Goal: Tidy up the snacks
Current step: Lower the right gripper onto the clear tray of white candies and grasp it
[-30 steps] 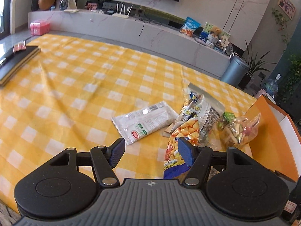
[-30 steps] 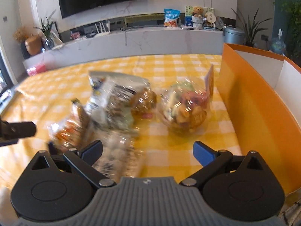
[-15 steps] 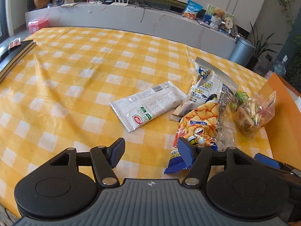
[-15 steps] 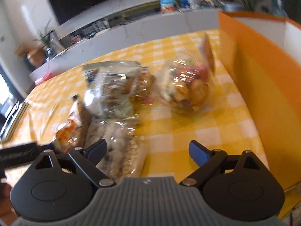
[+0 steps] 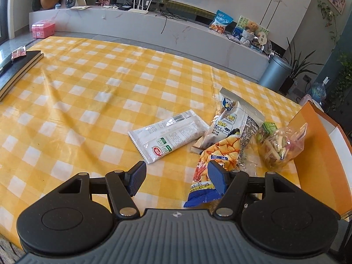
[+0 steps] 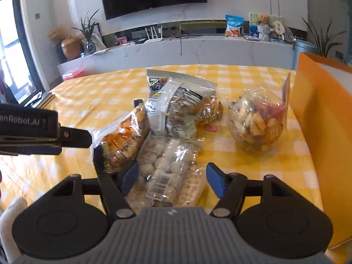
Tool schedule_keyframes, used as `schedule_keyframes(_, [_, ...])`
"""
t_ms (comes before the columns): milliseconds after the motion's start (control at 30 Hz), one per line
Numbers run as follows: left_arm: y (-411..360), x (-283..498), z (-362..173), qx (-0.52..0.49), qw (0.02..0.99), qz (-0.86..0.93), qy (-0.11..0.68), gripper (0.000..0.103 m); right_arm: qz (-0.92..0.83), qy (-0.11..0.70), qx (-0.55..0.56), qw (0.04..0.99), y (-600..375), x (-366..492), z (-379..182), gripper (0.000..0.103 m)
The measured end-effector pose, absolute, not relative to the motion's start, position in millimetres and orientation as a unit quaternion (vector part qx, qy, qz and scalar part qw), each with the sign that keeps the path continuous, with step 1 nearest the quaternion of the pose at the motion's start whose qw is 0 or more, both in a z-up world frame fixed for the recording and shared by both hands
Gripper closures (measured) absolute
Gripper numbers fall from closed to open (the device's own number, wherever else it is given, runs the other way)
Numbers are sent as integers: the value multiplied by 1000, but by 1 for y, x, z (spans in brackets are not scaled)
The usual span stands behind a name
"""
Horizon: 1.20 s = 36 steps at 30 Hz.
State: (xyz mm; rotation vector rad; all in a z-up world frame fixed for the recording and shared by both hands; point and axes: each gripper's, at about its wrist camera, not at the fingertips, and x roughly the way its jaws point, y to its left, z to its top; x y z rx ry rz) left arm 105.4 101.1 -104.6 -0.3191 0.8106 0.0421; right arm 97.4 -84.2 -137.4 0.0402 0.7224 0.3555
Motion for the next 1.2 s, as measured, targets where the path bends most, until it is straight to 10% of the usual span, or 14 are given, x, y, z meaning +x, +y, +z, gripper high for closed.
schedule_keyframes(67, [107,103,-101,-171,906,32,386,27,174,360,37,916,-86,99,-137,10])
schedule_keyframes(233, [121,99,-93,-196,906,37,373,27,200,350,44,914,-79,95,-136,3])
schedule_keyframes(633, [124,100,-93,-192,907,40,372,27,150,408,40,900,-76,111,-159,25])
schedule_keyframes(1200, [75,97,-100,-127,916,-77,374,24,112,428,29,896,-94,103,-156,23])
